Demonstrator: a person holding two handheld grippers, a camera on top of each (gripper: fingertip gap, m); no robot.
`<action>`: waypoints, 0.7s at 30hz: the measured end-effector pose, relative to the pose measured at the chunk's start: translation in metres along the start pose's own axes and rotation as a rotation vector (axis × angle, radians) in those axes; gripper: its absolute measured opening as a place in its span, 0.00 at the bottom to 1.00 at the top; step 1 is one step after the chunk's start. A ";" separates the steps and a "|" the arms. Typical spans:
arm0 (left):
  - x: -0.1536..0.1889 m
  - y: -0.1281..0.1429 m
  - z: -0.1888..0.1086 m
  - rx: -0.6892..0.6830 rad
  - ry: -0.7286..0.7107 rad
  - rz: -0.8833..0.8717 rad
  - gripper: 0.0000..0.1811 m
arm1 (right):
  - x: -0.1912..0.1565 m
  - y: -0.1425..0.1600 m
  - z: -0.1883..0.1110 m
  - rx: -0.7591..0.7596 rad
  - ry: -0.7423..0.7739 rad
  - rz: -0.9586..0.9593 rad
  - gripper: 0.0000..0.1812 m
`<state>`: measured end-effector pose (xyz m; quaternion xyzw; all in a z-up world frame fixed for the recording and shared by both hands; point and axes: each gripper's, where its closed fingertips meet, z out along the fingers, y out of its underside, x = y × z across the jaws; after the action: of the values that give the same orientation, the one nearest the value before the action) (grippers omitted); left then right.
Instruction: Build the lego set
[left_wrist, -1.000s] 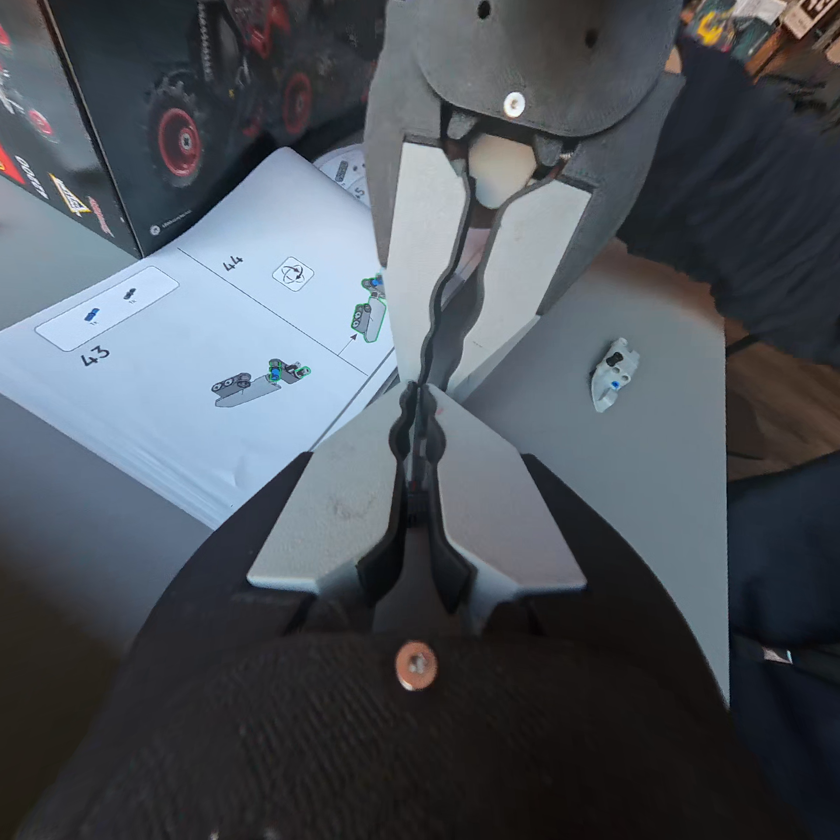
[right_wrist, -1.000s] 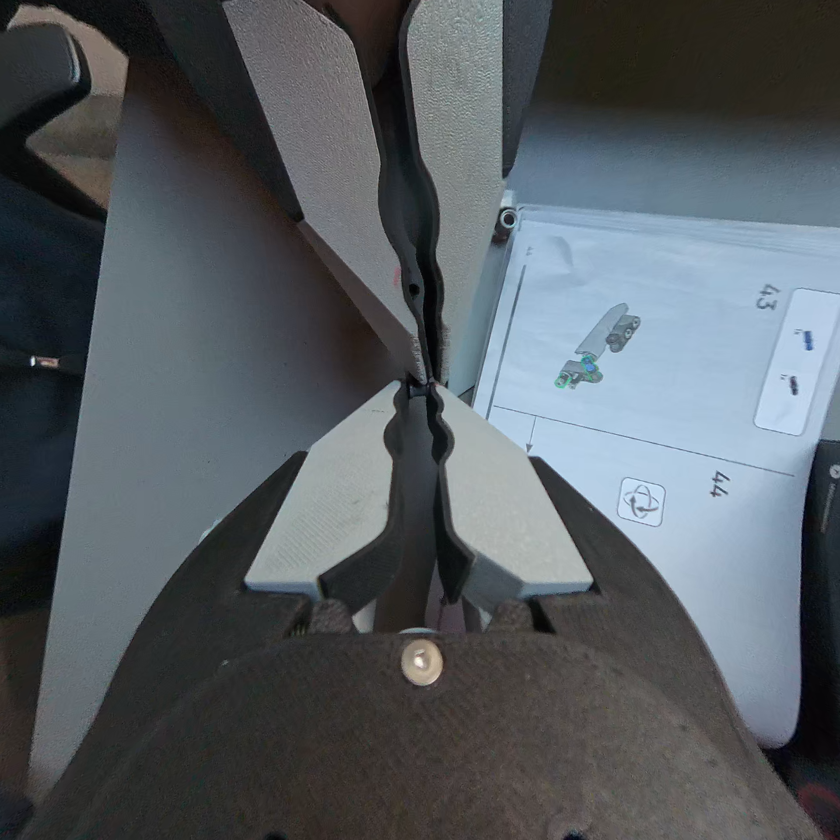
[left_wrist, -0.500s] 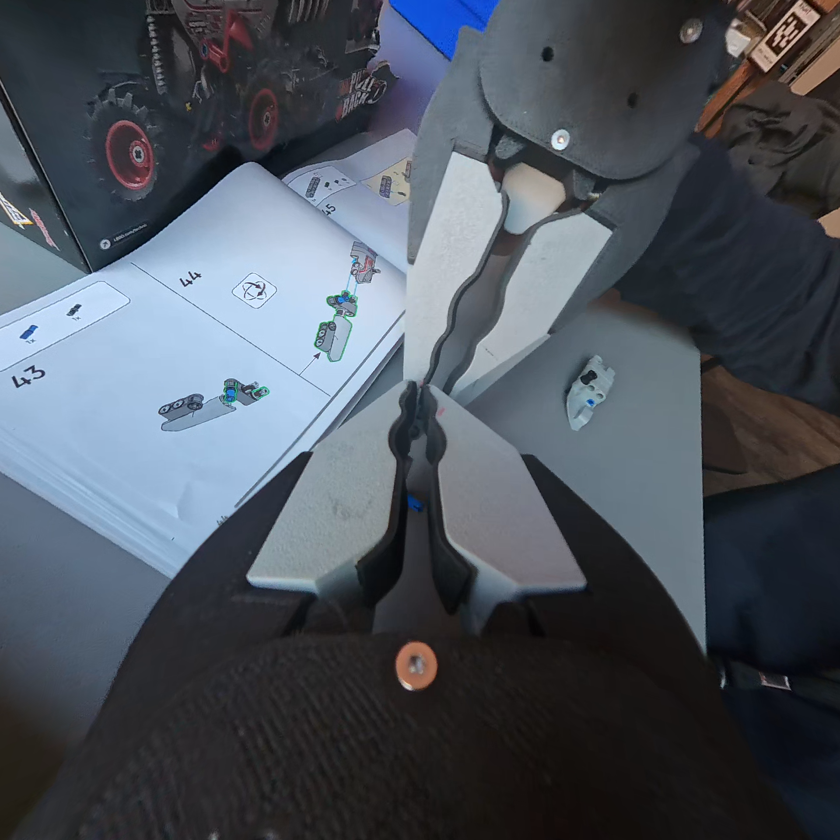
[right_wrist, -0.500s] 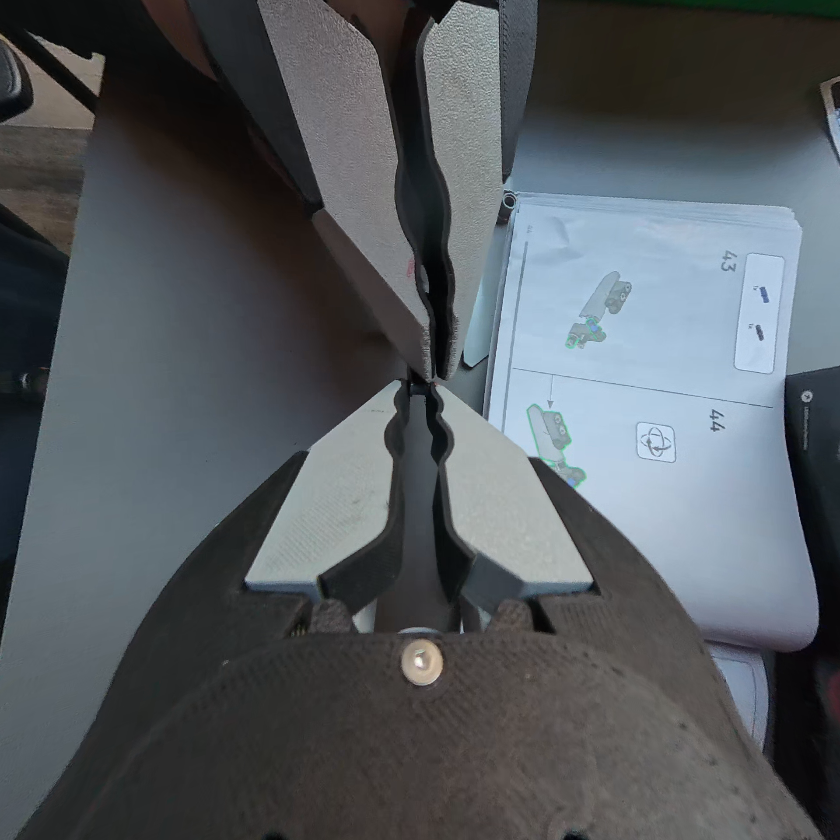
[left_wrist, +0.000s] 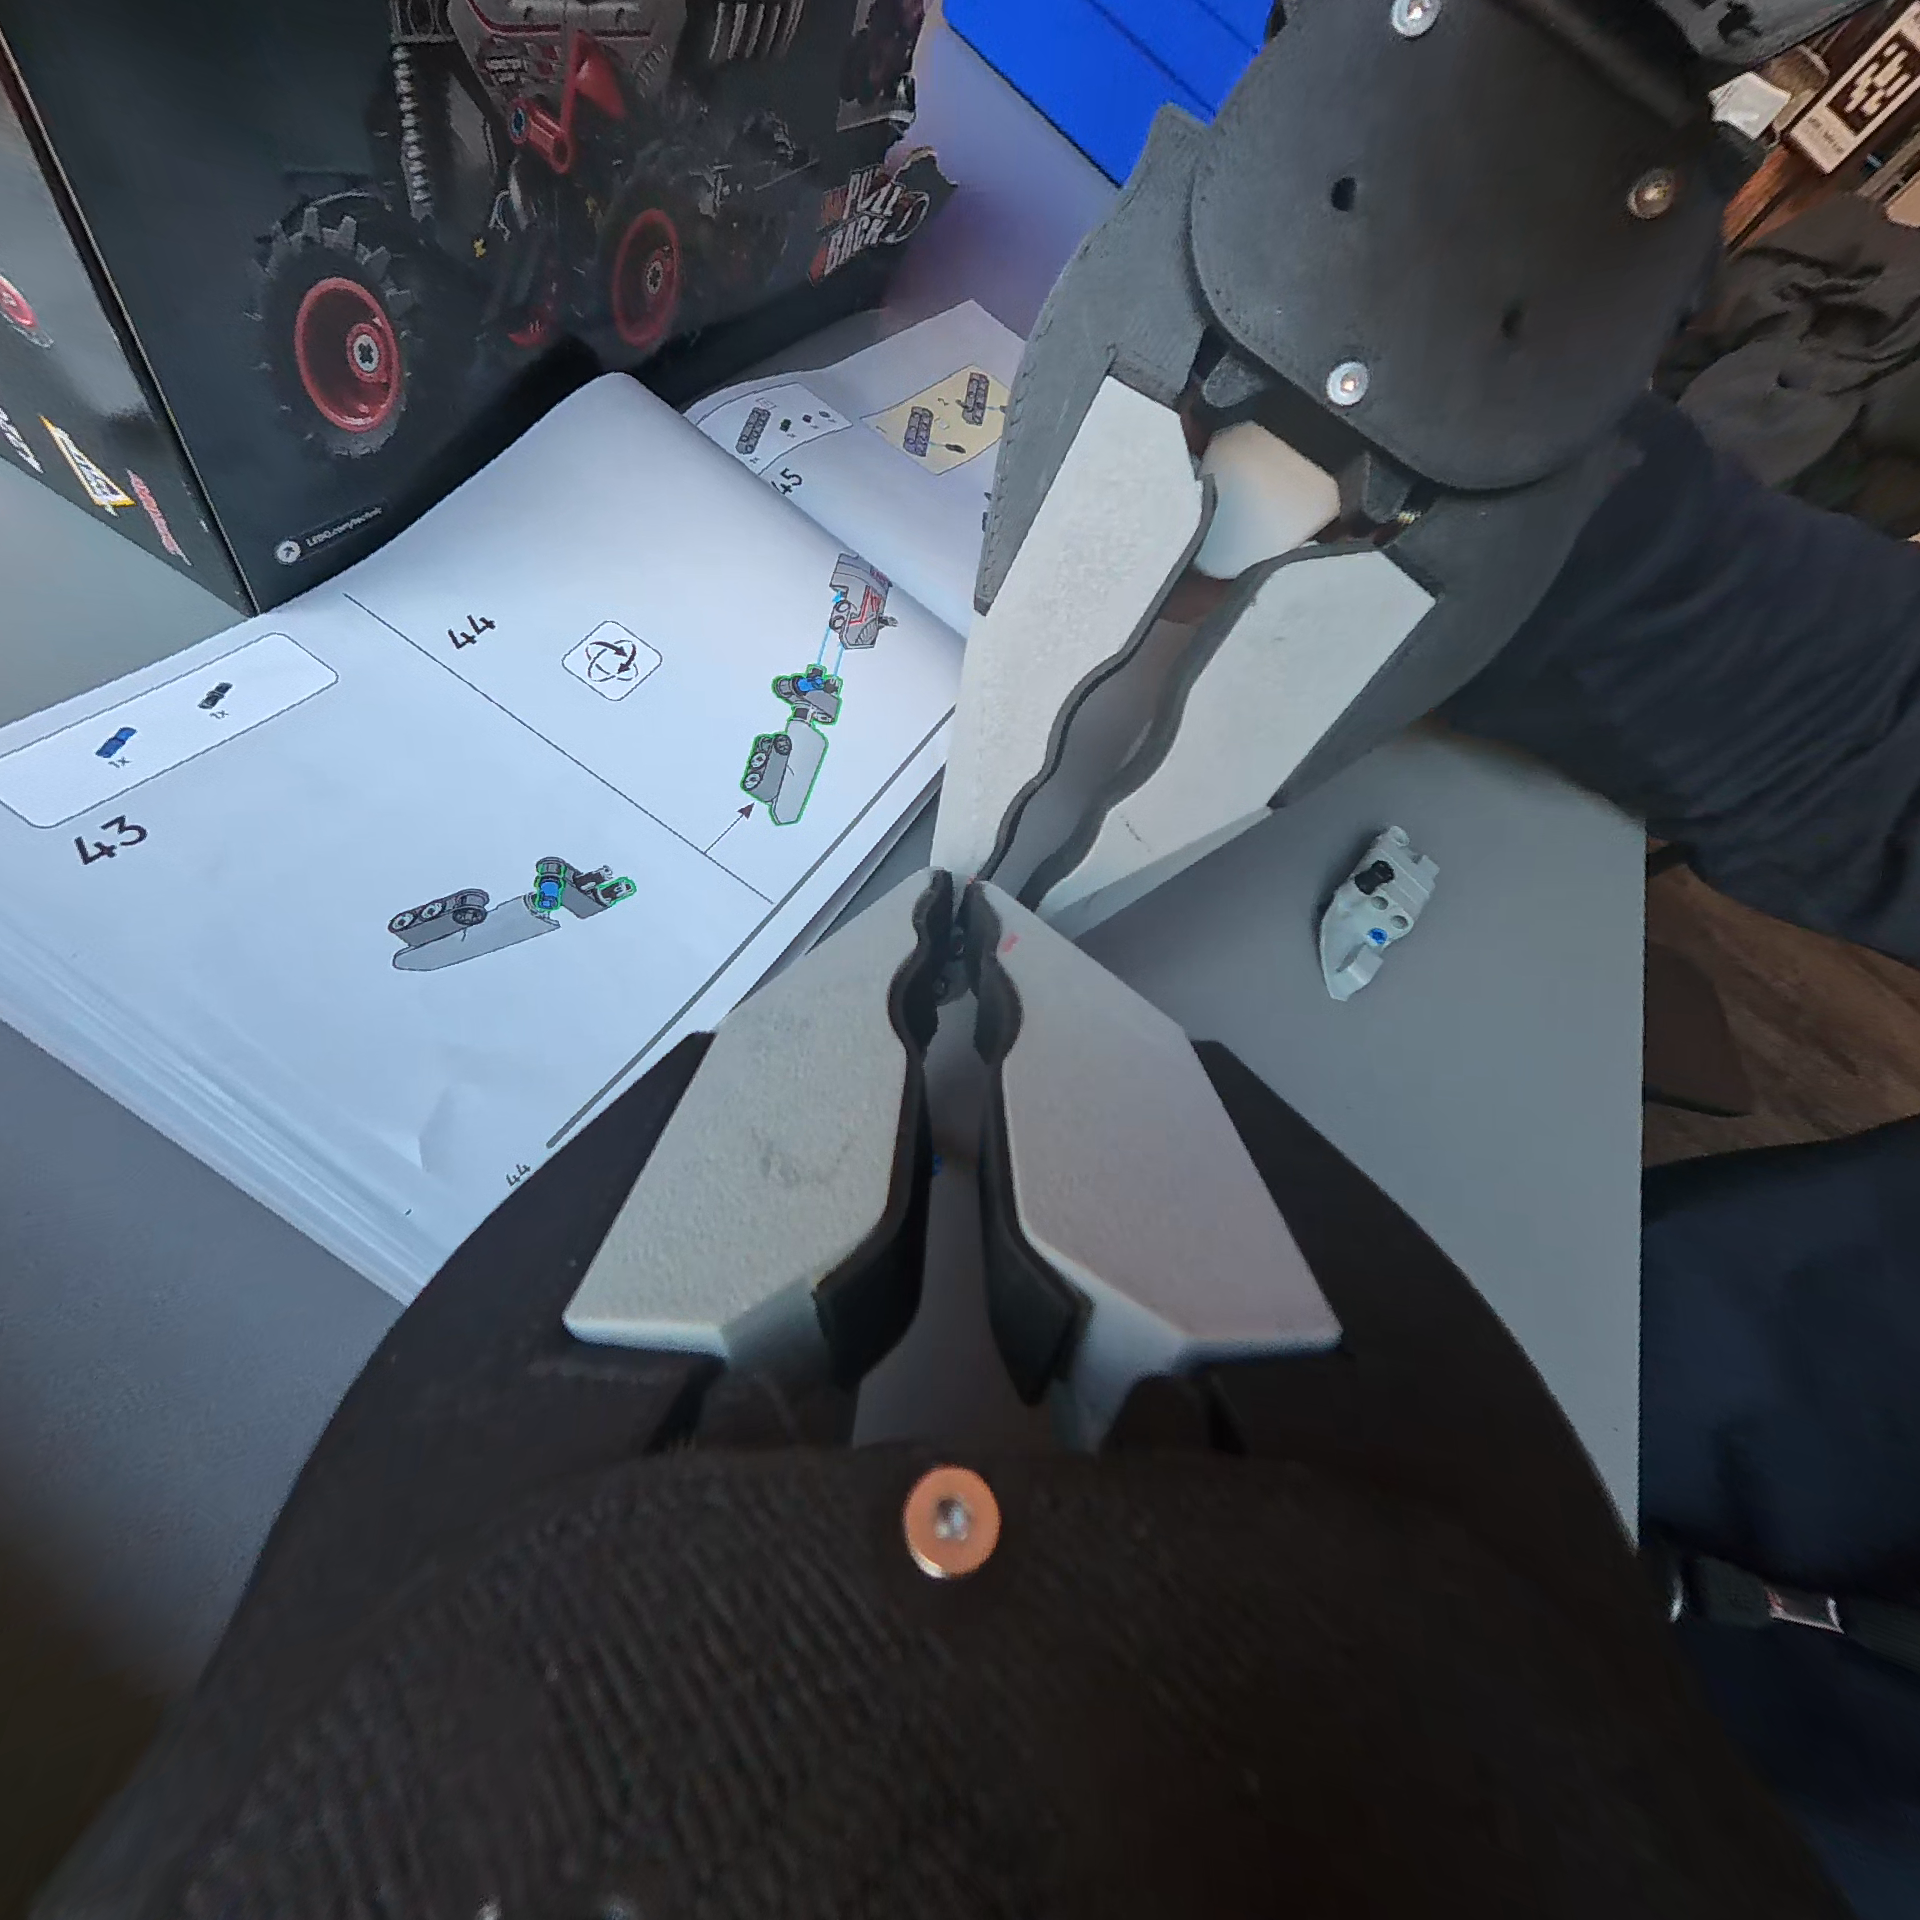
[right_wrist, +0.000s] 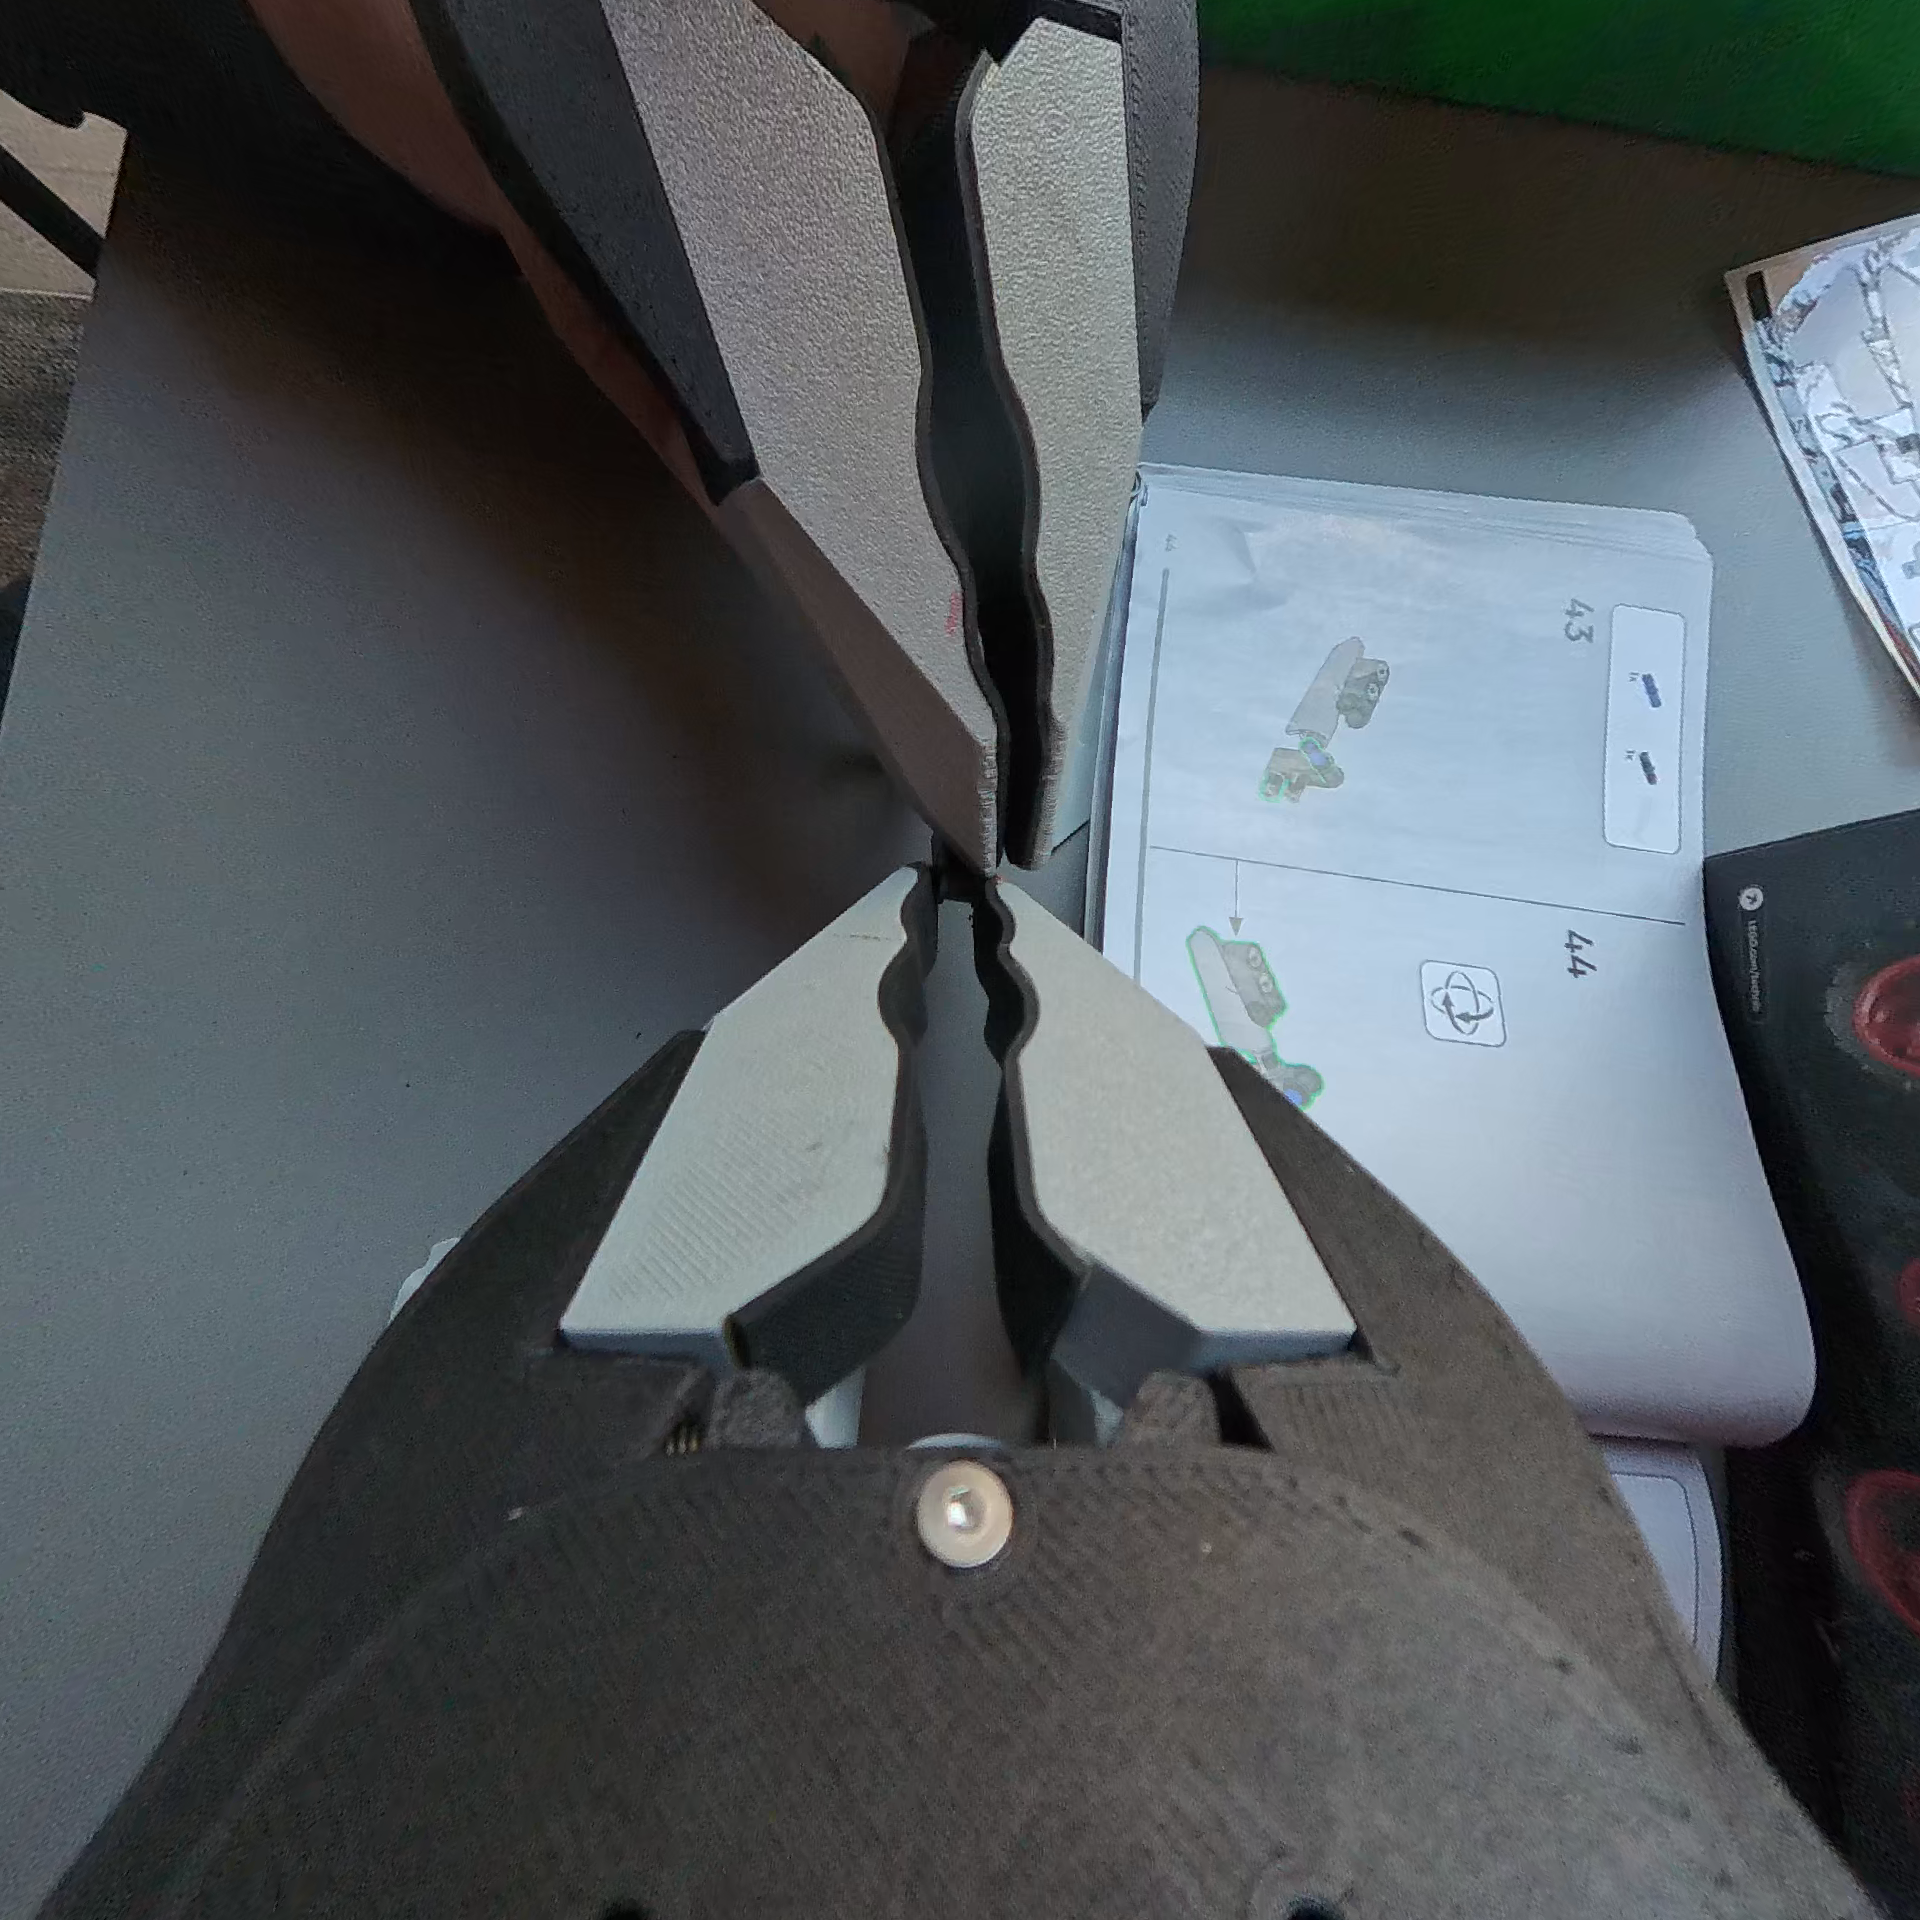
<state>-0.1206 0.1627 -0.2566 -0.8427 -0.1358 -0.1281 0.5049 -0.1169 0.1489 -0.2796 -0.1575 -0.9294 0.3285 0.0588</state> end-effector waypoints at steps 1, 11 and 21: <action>0.000 0.000 0.000 0.000 -0.003 0.001 0.00 | 0.000 0.000 0.000 0.001 0.001 0.000 0.03; 0.004 -0.008 -0.007 0.069 0.072 -0.038 0.00 | -0.003 -0.011 -0.005 0.180 -0.164 0.218 0.03; 0.012 -0.001 -0.004 -0.017 0.033 0.096 0.00 | -0.013 0.003 -0.011 0.075 -0.232 0.227 0.03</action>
<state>-0.1105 0.1610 -0.2499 -0.8502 -0.0859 -0.1187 0.5056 -0.1015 0.1532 -0.2726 -0.2199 -0.8934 0.3833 -0.0808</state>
